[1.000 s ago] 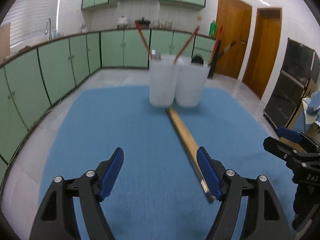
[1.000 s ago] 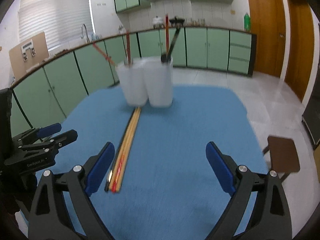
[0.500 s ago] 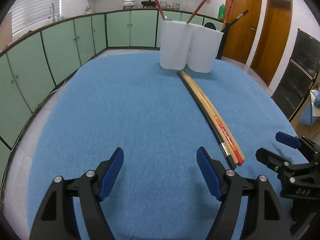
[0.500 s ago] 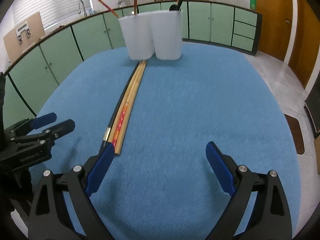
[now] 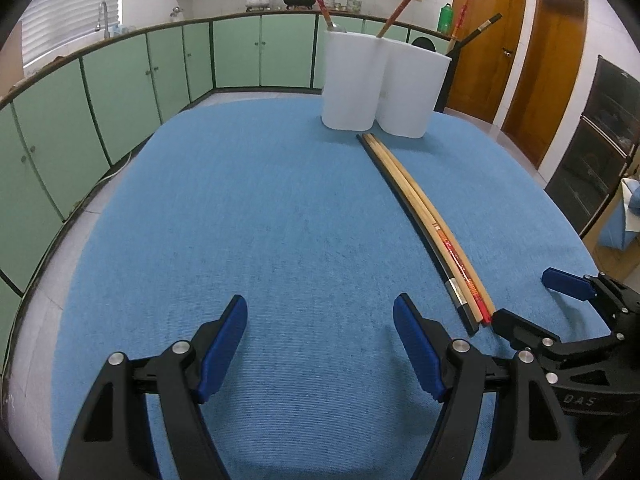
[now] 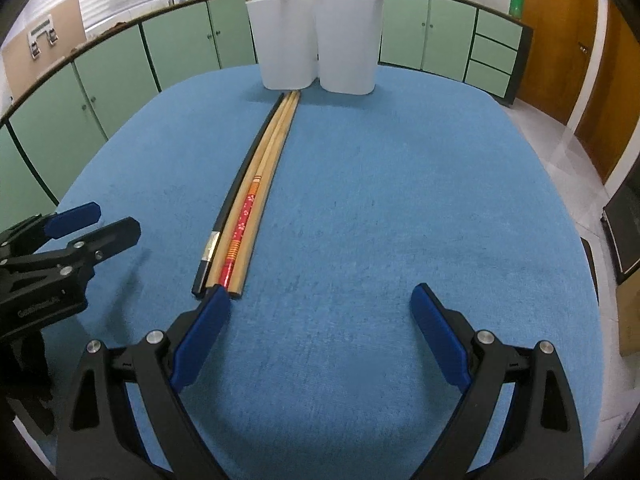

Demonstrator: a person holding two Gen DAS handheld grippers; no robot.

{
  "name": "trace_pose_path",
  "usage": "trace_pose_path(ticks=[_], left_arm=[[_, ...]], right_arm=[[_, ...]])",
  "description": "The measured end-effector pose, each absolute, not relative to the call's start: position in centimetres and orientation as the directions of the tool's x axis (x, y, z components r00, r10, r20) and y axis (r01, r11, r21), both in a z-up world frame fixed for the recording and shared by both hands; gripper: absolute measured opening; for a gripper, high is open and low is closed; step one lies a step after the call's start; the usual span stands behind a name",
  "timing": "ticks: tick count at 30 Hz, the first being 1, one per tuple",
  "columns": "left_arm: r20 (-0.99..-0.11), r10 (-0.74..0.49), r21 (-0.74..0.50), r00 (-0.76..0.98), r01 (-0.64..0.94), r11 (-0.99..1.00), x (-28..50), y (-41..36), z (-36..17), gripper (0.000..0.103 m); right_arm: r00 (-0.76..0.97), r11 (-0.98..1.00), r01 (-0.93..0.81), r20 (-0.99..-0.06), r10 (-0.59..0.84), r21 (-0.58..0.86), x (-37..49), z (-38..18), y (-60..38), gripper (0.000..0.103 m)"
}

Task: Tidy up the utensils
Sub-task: 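Open both grippers and withdraw them back toward the chopstick pile, then grasp a plain wooden chopstick with the right gripper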

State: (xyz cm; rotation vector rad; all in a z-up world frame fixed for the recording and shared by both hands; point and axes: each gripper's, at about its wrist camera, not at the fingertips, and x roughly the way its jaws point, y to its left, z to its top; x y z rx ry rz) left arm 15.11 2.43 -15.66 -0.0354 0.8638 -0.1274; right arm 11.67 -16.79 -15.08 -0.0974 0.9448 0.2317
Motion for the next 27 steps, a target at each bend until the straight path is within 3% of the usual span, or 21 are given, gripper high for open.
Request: trace_pose_path(ticks=[8, 11, 14, 16, 25, 27], left_arm=[[-0.759, -0.120, -0.082, 0.640, 0.090, 0.993, 15.1, 2.8, -15.6, 0.074], [-0.760, -0.113, -0.074, 0.641, 0.087, 0.993, 15.0, 2.9, -15.7, 0.074], [-0.761, -0.111, -0.075, 0.639, 0.083, 0.994, 14.9, 3.0, -15.8, 0.074], [-0.762, -0.109, -0.072, 0.639, 0.083, 0.994, 14.8, 3.0, -15.8, 0.074], [-0.763, -0.114, -0.072, 0.636, 0.091, 0.993, 14.8, 2.7, -15.8, 0.074], [-0.763, -0.117, -0.074, 0.636, 0.094, 0.993, 14.8, 2.5, -15.8, 0.074]], right_arm=[[0.558, 0.963, -0.268, -0.815, 0.157, 0.001, 11.8, -15.0, -15.4, 0.089], [0.559, 0.963, -0.270, -0.813, 0.163, 0.008, 11.8, -14.9, -15.3, 0.084], [0.567, 0.963, -0.269, -0.807, 0.167, 0.010, 11.8, -14.8, -15.4, 0.075], [0.571, 0.961, -0.276, -0.803, 0.173, 0.010, 11.7, -14.8, -15.3, 0.061], [0.567, 0.946, -0.323, -0.793, 0.224, 0.036, 11.3, -14.7, -14.4, 0.016], [0.563, 0.948, -0.315, -0.793, 0.233, 0.055, 11.4, -14.7, -14.7, 0.012]])
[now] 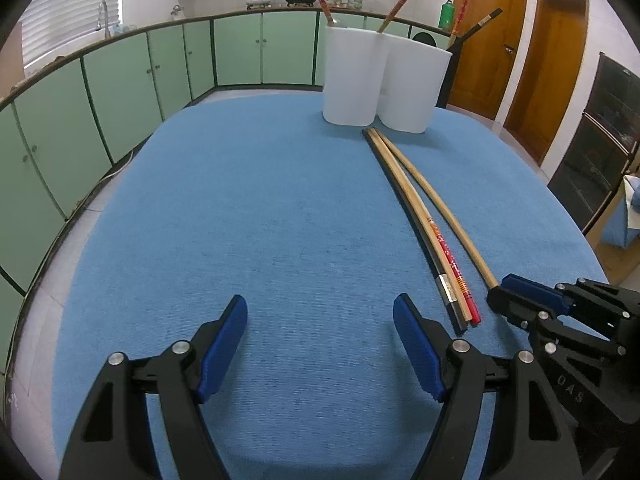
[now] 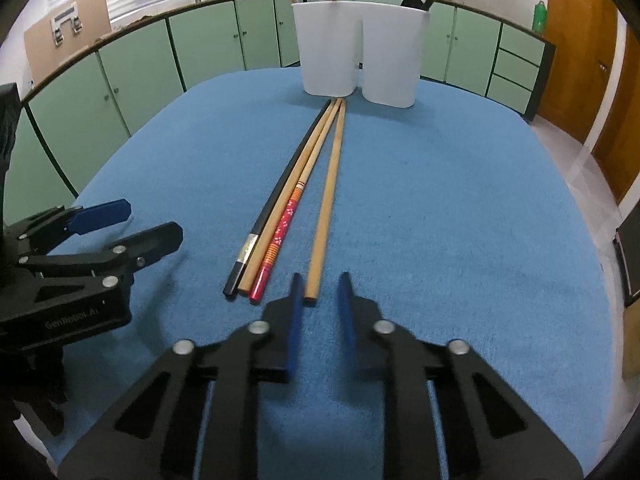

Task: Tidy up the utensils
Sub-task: 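Grasp a plain wooden chopstick with the right gripper, then grasp the black chopstick with the left gripper while the right gripper holds its chopstick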

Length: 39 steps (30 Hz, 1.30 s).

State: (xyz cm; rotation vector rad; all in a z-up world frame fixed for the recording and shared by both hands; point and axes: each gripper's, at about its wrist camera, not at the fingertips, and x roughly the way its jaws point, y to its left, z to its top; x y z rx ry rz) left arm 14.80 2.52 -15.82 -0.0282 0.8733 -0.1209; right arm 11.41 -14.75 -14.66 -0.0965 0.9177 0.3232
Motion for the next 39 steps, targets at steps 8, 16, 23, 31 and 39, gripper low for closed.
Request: trace_pose_path(ticks=[8, 16, 23, 31, 39], left_arm=[[-0.761, -0.145, -0.080, 0.633, 0.130, 0.988, 14.5, 1.0, -15.7, 0.074], [-0.769, -0.204, -0.095, 0.606, 0.207, 0.974, 14.0, -1.8, -15.9, 0.075], [-0.791, -0.144, -0.028, 0.595, 0.199, 0.980, 14.1, -2.6, -16.6, 0.076], [-0.792, -0.081, 0.006, 0.605, 0.140, 0.990, 14.1, -0.7, -16.3, 0.077], [-0.794, -0.086, -0.008, 0.602, 0.131, 0.991, 14.6, -0.6, -16.4, 0.076]], right_arm=[[0.583, 0.965, -0.257, -0.789, 0.194, 0.048, 11.3, -14.6, -17.3, 0.006], [0.586, 0.976, -0.206, -0.789, 0.183, 0.073, 11.5, -14.9, -20.1, 0.006], [0.586, 0.975, -0.208, -0.788, 0.190, 0.080, 11.2, -14.9, -20.0, 0.007], [0.582, 0.971, -0.212, -0.784, 0.215, 0.110, 11.2, -14.9, -20.4, 0.007], [0.570, 0.955, -0.274, -0.780, 0.259, 0.117, 10.2, -14.7, -20.5, 0.022]])
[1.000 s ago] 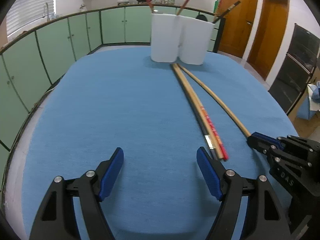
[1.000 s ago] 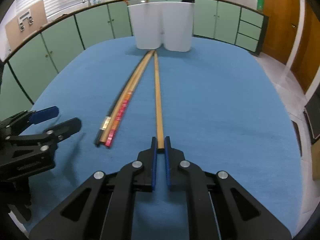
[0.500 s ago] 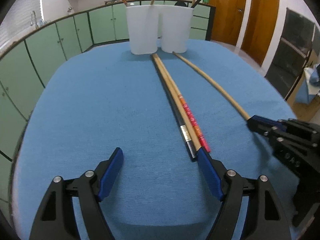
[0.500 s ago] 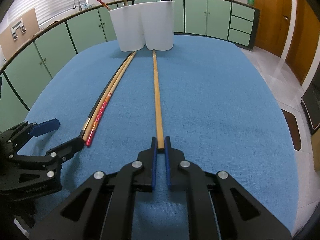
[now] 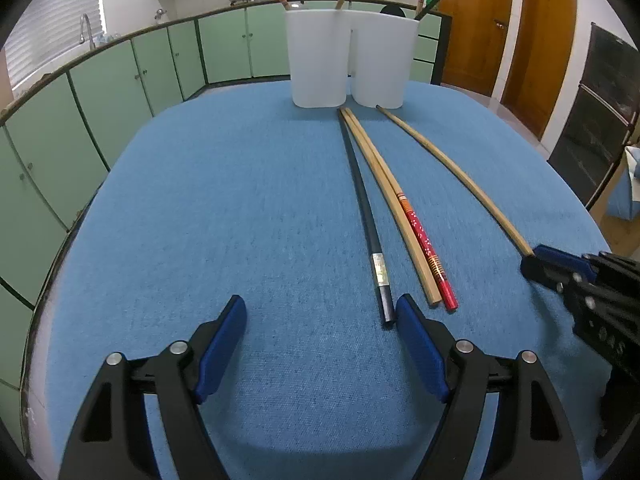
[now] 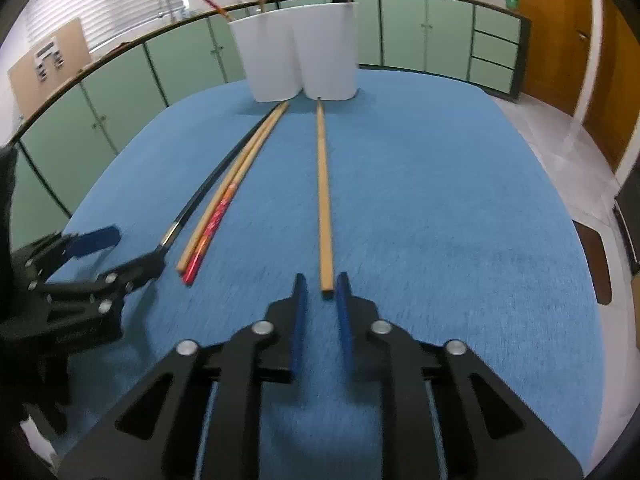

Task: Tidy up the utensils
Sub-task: 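Grasp the black chopstick with the left gripper while the right gripper holds its chopstick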

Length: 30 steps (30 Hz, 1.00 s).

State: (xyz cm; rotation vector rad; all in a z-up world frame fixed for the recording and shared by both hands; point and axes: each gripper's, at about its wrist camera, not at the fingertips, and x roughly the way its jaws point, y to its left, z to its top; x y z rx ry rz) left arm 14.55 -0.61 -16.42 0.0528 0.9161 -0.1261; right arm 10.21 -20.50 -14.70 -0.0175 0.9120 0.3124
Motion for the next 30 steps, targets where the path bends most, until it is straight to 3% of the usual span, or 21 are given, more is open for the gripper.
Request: trace_pose_path(ticks=[14, 17, 18, 25, 30], left_arm=[[-0.794, -0.111, -0.021, 0.598, 0.156, 0.988, 15.3, -1.8, -16.5, 0.072], [-0.794, -0.114, -0.024, 0.598, 0.156, 0.987, 15.4, -2.1, -16.5, 0.069], [-0.791, -0.118, -0.027, 0.600, 0.159, 0.987, 15.4, -2.2, -16.4, 0.061], [-0.779, -0.146, -0.037, 0.609, 0.187, 0.982, 15.2, -3.1, -16.2, 0.012], [-0.772, -0.183, -0.096, 0.608, 0.173, 0.980, 14.9, -2.3, -16.1, 0.007]], right_arm=[[0.571, 0.961, -0.255, -0.786, 0.238, 0.105, 11.3, -14.9, -20.1, 0.022], [0.568, 0.959, -0.264, -0.788, 0.238, 0.099, 11.5, -14.9, -20.0, 0.013], [0.566, 0.958, -0.266, -0.788, 0.242, 0.104, 11.6, -14.9, -20.0, 0.006], [0.571, 0.959, -0.256, -0.782, 0.252, 0.122, 11.2, -14.8, -20.4, 0.006], [0.583, 0.958, -0.259, -0.772, 0.254, 0.120, 10.4, -14.0, -20.7, 0.006]])
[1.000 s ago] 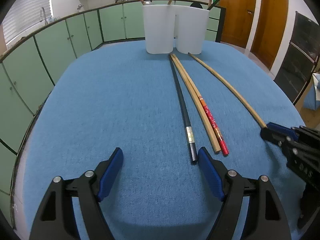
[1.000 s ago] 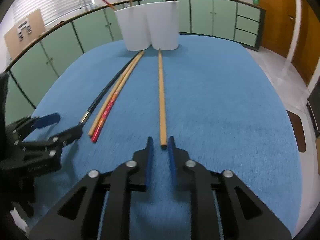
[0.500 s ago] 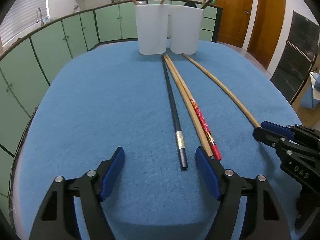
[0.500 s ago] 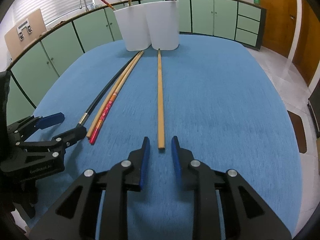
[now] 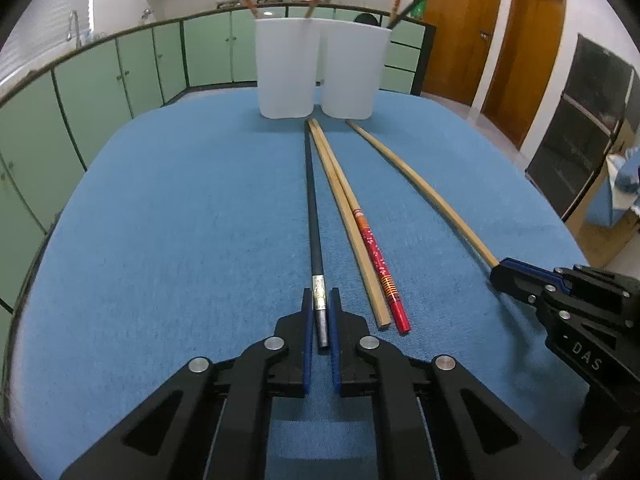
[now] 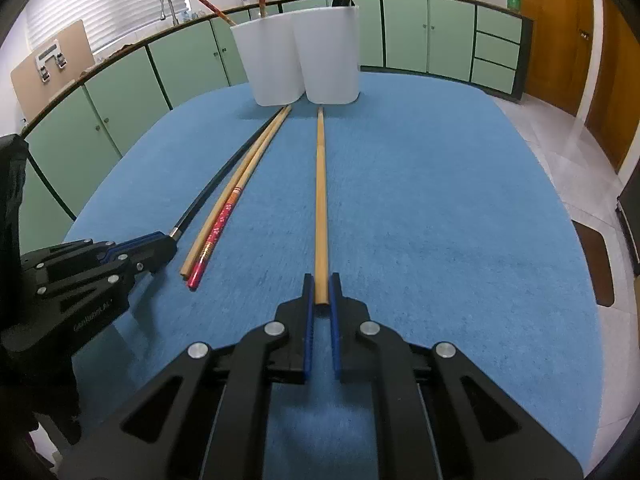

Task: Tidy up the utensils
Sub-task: 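Grasp the black chopstick with the left gripper while the right gripper holds its chopstick, then carry both chopsticks to the white holder and insert them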

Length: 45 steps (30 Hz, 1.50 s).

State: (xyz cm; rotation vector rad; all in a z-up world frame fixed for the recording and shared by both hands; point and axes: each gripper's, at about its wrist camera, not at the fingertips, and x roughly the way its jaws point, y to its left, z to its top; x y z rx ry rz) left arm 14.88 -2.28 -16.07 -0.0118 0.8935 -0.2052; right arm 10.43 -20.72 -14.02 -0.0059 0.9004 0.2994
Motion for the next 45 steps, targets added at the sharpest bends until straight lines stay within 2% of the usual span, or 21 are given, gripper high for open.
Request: trace_pose_path(ticks=[12, 26, 31, 41, 45], left_arm=[[-0.671, -0.212, -0.108, 0.710, 0.189, 0.976, 12.2, -0.2, -9.5, 0.007], [-0.512, -0.265, -0.137, 0.817, 0.227, 0.964, 14.5, 1.2, -0.9, 0.007], [-0.486, -0.286, -0.128, 0.826, 0.256, 0.958, 16.3, 1.0, 0.9, 0.007], [-0.473, -0.322, -0.129, 0.820, 0.297, 0.946, 19.7, 0.5, 3.0, 0.007], [-0.442, -0.320, -0.118, 0.838, 0.299, 0.947, 20.5, 0.6, 4.6, 0.007]], right_arm=[[0.684, 0.958, -0.267, -0.679, 0.267, 0.108, 9.5, -8.2, -21.8, 0.006], [0.755, 0.937, -0.320, -0.560, 0.340, 0.138, 11.7, 0.1, -22.1, 0.006], [0.764, 0.921, -0.364, -0.521, 0.382, 0.140, 13.6, 3.7, -21.8, 0.006], [0.757, 0.904, -0.413, -0.509, 0.409, 0.112, 17.4, 8.3, -20.9, 0.006], [0.780, 0.901, -0.421, -0.466, 0.417, 0.100, 18.6, 11.0, -21.0, 0.006]])
